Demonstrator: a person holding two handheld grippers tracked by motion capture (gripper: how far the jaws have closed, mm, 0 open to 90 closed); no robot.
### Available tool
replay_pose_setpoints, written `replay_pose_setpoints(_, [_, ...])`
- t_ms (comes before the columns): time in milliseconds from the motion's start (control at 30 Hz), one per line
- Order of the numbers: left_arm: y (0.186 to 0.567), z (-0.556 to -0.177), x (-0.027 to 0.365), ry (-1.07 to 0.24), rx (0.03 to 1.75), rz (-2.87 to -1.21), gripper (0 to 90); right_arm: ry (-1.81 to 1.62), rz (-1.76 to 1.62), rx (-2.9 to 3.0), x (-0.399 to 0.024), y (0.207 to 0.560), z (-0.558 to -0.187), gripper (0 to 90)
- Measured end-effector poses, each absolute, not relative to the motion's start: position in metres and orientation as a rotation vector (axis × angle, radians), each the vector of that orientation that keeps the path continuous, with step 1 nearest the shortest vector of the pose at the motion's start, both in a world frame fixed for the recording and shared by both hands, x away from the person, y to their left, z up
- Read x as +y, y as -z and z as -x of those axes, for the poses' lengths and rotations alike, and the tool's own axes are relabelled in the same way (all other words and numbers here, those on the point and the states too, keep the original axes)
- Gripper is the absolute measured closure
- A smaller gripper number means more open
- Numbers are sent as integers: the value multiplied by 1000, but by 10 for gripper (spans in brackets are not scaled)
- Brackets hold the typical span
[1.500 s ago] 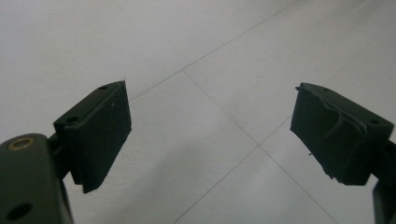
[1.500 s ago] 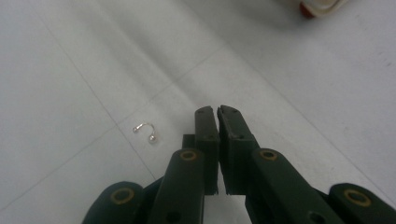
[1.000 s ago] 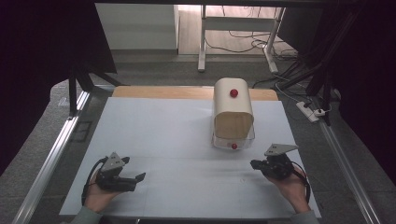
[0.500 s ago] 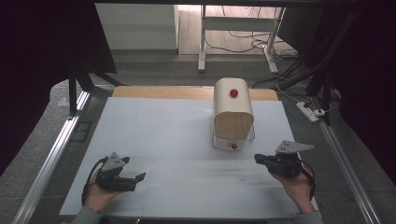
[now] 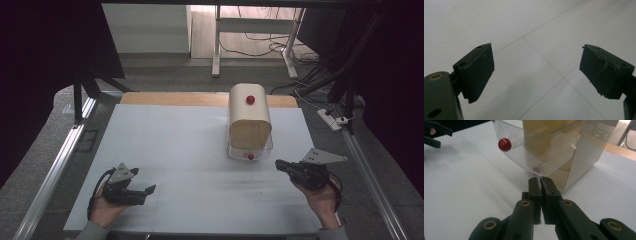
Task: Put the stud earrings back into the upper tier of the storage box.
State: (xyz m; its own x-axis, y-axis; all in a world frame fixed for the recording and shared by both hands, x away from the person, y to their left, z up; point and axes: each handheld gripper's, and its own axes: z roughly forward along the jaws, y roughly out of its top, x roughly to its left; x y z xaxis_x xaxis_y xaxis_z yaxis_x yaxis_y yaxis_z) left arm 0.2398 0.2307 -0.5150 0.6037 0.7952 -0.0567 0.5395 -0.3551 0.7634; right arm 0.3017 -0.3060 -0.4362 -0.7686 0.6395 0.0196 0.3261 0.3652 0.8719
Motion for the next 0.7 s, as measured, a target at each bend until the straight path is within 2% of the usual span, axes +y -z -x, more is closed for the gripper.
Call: replay_pose_setpoints(700, [515, -239, 232, -411, 1051, -2043, 121, -1441, -788, 2213, -299, 415, -301, 859])
